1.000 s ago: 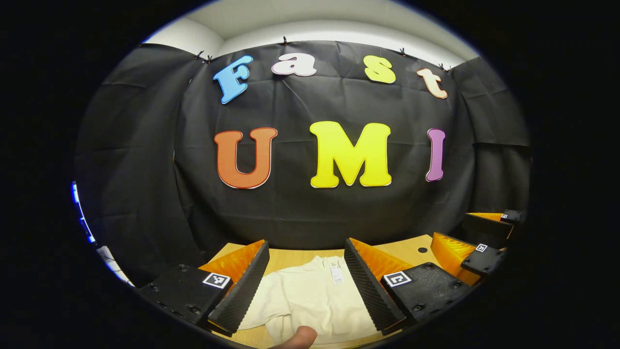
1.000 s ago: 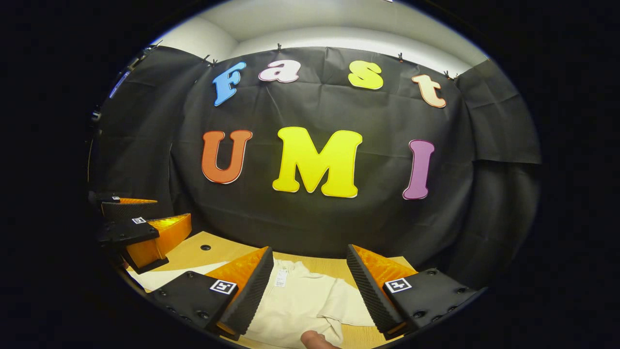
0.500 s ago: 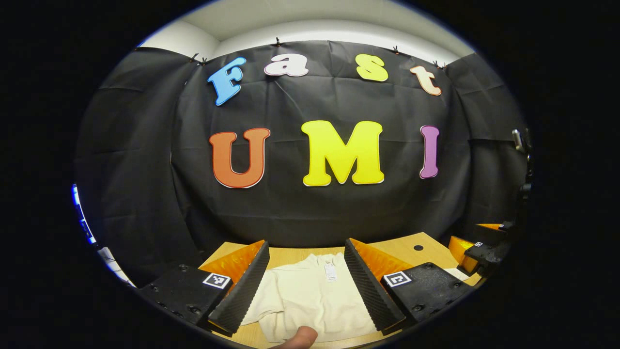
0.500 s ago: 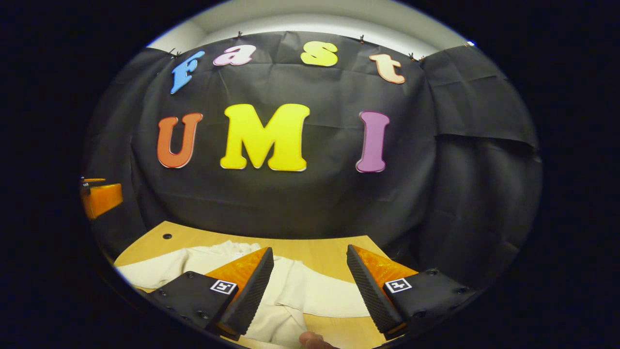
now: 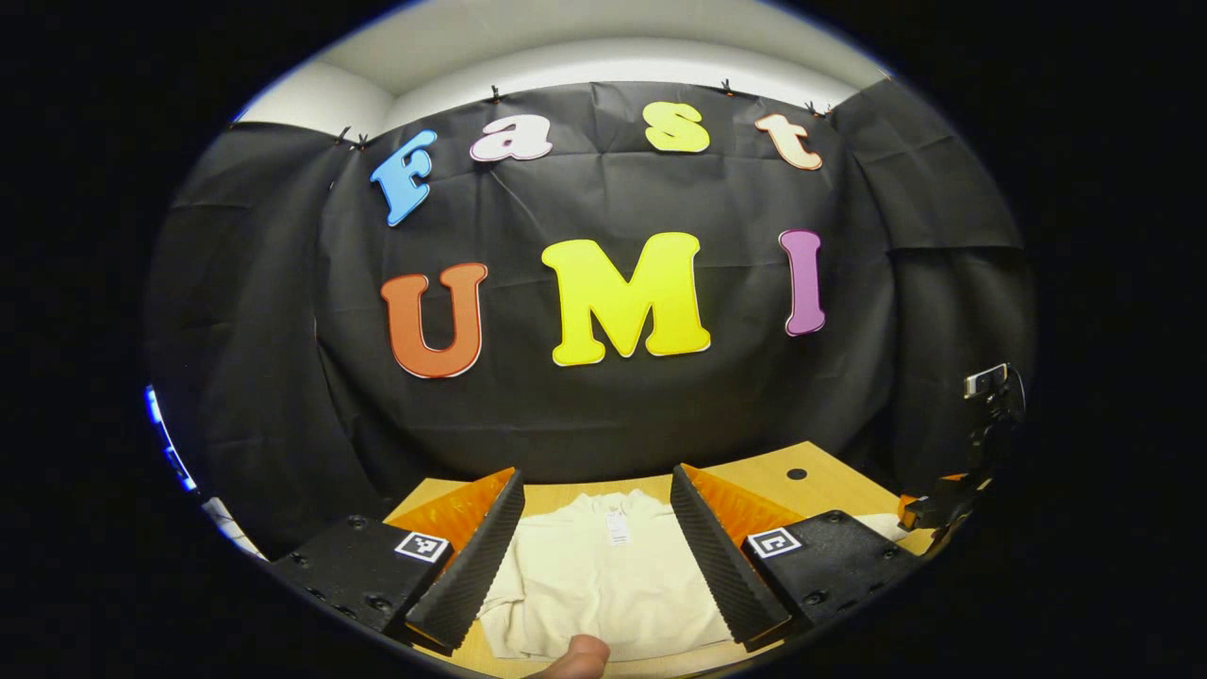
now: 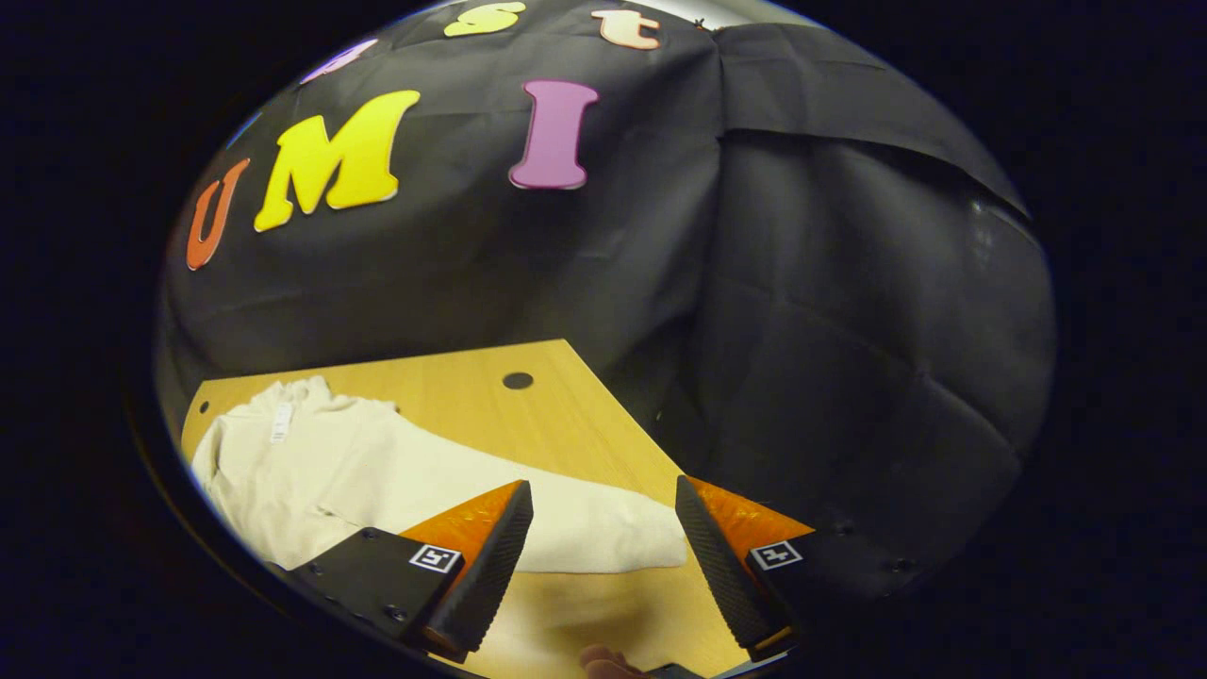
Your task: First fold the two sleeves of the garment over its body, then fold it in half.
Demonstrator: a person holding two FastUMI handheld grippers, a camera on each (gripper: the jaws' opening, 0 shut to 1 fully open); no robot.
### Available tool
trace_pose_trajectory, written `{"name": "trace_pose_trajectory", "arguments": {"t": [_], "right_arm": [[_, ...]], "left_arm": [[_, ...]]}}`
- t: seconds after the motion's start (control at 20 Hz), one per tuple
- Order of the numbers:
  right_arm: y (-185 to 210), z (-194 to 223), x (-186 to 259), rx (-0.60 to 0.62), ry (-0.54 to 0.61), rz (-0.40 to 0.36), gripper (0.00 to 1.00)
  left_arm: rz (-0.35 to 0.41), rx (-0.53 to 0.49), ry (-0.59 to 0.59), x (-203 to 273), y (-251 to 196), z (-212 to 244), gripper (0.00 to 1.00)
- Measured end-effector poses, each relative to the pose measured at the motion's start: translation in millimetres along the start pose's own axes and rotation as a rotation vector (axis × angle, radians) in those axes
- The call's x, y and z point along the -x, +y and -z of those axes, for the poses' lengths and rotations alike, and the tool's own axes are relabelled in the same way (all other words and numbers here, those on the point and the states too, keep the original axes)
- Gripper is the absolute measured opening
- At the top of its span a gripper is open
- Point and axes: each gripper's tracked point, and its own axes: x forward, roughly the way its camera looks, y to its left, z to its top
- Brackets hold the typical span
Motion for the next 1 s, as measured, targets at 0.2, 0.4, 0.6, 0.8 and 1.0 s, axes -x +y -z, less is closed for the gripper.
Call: {"name": "trace_pose_trajectory", "arguments": {"t": [0.2, 0.4, 0.6, 0.8, 1.0], "right_arm": [[-22, 49, -39, -0.004, 0.168, 0.021, 0.95], [-40, 68, -73, -0.038, 0.267, 0.049, 0.94], [-36, 95, -98, -0.032, 0.391, 0.067, 0.95], [-38, 104, -106, -0.124, 0.517, 0.029, 0.94], [-31, 103, -105, -0.174, 0.616, 0.000, 0.76]], "left_arm": [[-0.029, 0.024, 0.025, 2, -15, -1, 0.99], [-0.048, 0.020, 0.038, 2, -32, -2, 0.99], [-0.043, -0.005, 0.040, 2, -44, -4, 0.99], [-0.039, 0.009, 0.063, 4, -42, -1, 0.99], [-0.038, 0.030, 0.084, 5, -33, 11, 0.99]]}}
